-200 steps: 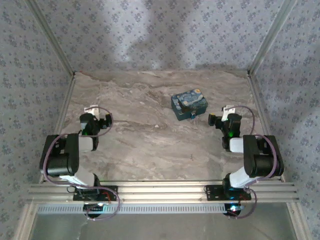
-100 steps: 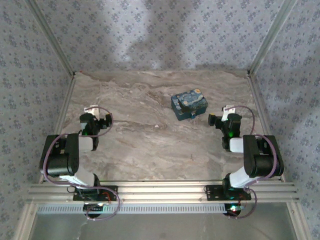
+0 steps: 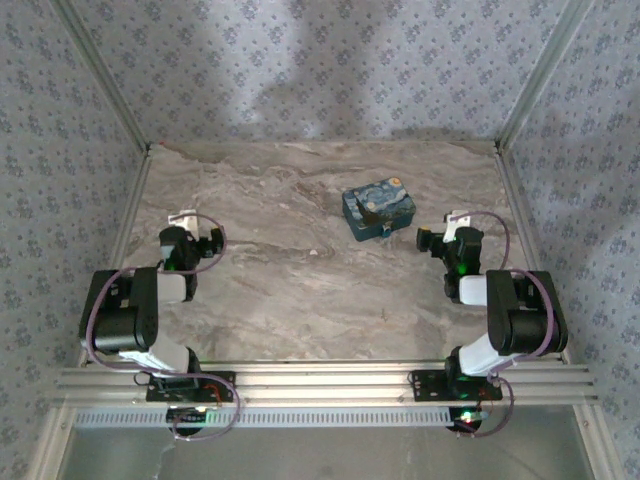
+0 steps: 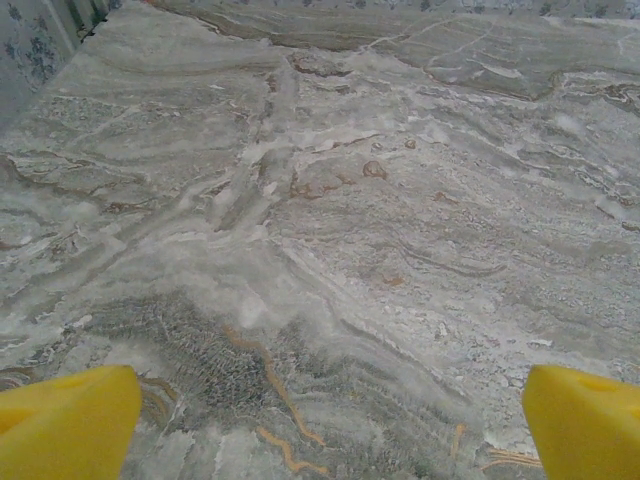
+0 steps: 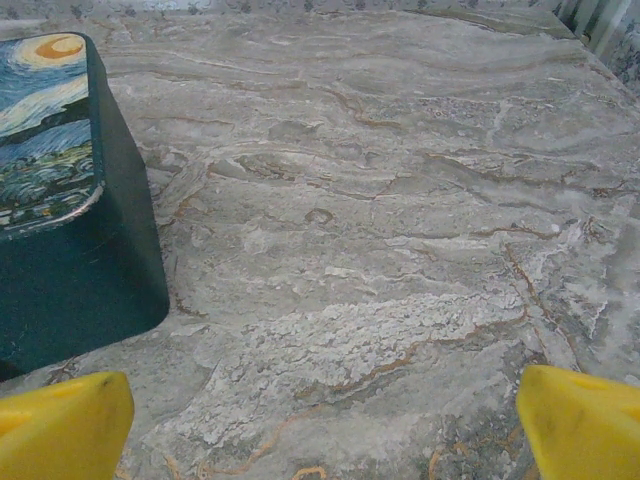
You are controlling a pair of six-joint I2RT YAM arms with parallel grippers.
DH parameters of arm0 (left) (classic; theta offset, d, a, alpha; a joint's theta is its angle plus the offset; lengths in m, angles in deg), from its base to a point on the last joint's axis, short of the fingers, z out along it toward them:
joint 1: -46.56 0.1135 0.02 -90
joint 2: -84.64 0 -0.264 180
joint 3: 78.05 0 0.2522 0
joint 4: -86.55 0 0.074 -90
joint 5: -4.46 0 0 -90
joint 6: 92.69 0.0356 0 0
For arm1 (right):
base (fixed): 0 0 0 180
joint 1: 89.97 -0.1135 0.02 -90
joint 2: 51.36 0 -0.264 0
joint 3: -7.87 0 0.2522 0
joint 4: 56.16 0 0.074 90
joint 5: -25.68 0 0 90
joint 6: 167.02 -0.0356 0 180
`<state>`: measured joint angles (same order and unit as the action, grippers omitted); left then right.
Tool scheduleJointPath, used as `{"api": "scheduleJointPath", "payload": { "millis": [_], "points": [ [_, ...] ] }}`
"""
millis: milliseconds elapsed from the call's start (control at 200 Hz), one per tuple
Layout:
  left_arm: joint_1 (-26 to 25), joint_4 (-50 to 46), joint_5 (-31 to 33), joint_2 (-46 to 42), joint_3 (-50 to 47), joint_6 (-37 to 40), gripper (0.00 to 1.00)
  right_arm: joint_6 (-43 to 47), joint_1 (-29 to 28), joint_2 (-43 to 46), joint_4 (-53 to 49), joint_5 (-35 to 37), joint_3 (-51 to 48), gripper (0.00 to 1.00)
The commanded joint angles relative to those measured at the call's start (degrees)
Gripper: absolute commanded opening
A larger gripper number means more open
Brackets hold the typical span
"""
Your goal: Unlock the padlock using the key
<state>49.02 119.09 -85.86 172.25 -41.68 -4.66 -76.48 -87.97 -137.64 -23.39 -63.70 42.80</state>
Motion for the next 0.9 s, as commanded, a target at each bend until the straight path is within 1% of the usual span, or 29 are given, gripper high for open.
{"api": "scheduleJointPath", "payload": {
  "millis": [0,125,230,285,330,415,510,560,615,770,894],
  "points": [
    [-0.4,-0.3,1.7,-5.8,-1.3,-0.2,0.98,0.4,0.4,5.4,-2.0,0.2,-0.9,1.0],
    [-1.0,-8.7,3.7,-13.9,0.0,-0.4,0.98,-0.7,0.5,12.4,-13.8,-0.4,1.7,1.0],
    [-1.8,-16.0,4.0,-20.8,1.7,-3.8,0.98,-2.8,0.6,17.8,-19.0,-0.8,2.0,1.0],
    [-2.2,-21.2,3.6,-23.8,3.5,-7.9,0.98,-4.1,0.7,20.2,-22.0,-2.1,2.7,1.0],
    [-2.3,-25.3,2.5,-25.4,5.4,-12.8,0.98,-5.2,1.1,21.3,-24.8,-3.8,3.9,1.0],
    [-2.6,-33.6,-1.9,-26.2,9.8,-22.5,0.98,-8.2,2.9,21.2,-30.4,-9.3,7.9,1.0],
    [-5.2,-39.8,-6.6,-23.3,14.7,-30.2,0.98,-12.8,5.1,18.4,-33.9,-17.8,12.5,1.0],
    [-7.9,-41.4,-8.5,-20.7,17.0,-32.7,0.98,-14.5,5.8,16.2,-35.3,-21.9,15.4,1.0],
    [-11.3,-42.7,-10.3,-17.2,19.8,-34.6,0.98,-15.4,5.9,13.0,-37.3,-24.7,18.6,1.0],
    [-20.7,-42.8,-13.5,-6.7,27.6,-37.5,0.98,-16.3,5.9,3.0,-41.9,-29.0,27.3,1.0],
    [-26.6,-41.9,-15.8,1.5,33.7,-39.3,0.98,-16.8,5.1,-4.3,-42.0,-29.4,32.1,1.0]
  ]
}}
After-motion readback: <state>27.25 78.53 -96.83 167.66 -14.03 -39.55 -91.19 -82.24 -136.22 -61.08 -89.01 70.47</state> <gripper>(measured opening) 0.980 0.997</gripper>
